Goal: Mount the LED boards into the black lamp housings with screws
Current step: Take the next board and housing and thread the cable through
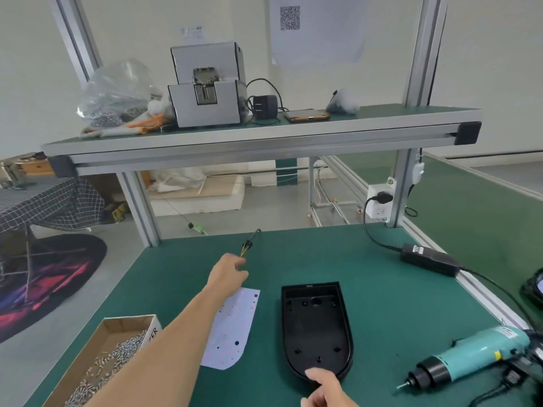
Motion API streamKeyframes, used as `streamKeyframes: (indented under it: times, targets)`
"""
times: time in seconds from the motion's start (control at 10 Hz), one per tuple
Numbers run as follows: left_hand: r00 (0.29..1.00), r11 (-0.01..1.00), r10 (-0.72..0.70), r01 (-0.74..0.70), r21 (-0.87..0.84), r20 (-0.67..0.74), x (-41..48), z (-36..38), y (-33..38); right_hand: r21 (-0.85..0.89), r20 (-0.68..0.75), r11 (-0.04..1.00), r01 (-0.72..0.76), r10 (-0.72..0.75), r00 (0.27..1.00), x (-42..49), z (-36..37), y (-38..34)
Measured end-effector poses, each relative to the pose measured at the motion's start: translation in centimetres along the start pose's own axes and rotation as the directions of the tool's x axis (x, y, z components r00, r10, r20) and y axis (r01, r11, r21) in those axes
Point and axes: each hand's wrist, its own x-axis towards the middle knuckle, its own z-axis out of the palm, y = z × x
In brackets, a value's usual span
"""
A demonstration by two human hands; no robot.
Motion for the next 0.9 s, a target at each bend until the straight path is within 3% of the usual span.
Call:
streamKeyframes:
  times: [0.1,0.2,0.3,0.4,0.5,0.6,0.7,0.8,0.9]
  targets:
    - [0.986,0.976,0.125,-0.143,-0.162,-0.113,-2.7,-2.2,1.0,-0.479,0.221,0.766,0.429,-0.368,0.903,-0.6,-1.8,-0.1]
    - [0.95,0.936,0.267,-0.295,-0.191,-0.159,-6.6,-5.2,2.6,-0.875,0.485,0.138,0.465,0.289,0.826,2.2,-9.1,-0.3]
    - [0.898,0.872,0.4,-0.435,-0.224,-0.184,-10.9,-8.1,4.5,-0.876,0.48,0.188,0.445,0.434,0.763,1.7,-9.5,-1.4]
    - [0.823,0.792,0.515,-0.564,-0.233,-0.24,-14.8,-10.3,6.3,-0.855,0.514,0.211,0.474,0.473,0.716,0.6,-9.6,-1.9]
    - [0.765,0.719,0.549,-0.638,-0.277,-0.337,-18.1,-12.0,7.7,-0.867,0.495,0.34,0.364,0.507,0.706,-0.7,-10.0,-2.4]
    - [0.735,0.62,0.499,-0.673,-0.402,-0.459,-21.0,-13.4,8.5,-0.832,0.484,0.462,0.307,0.336,0.808,-0.2,-9.4,-3.0]
    - [0.779,0.452,0.396,-0.626,-0.636,-0.486,-23.7,-14.7,9.4,-0.807,0.421,0.533,0.255,0.216,0.881,2.8,-6.4,-3.9]
    - [0.78,0.325,0.447,-0.598,-0.732,-0.439,-25.3,-16.5,10.4,-0.794,0.488,0.514,0.323,0.222,0.844,5.9,-2.0,-4.8]
    - [0.722,0.239,0.618,-0.55,-0.8,-0.312,-26.0,-17.7,11.3,-0.694,0.674,0.51,0.508,0.213,0.707,7.6,1.6,-5.0]
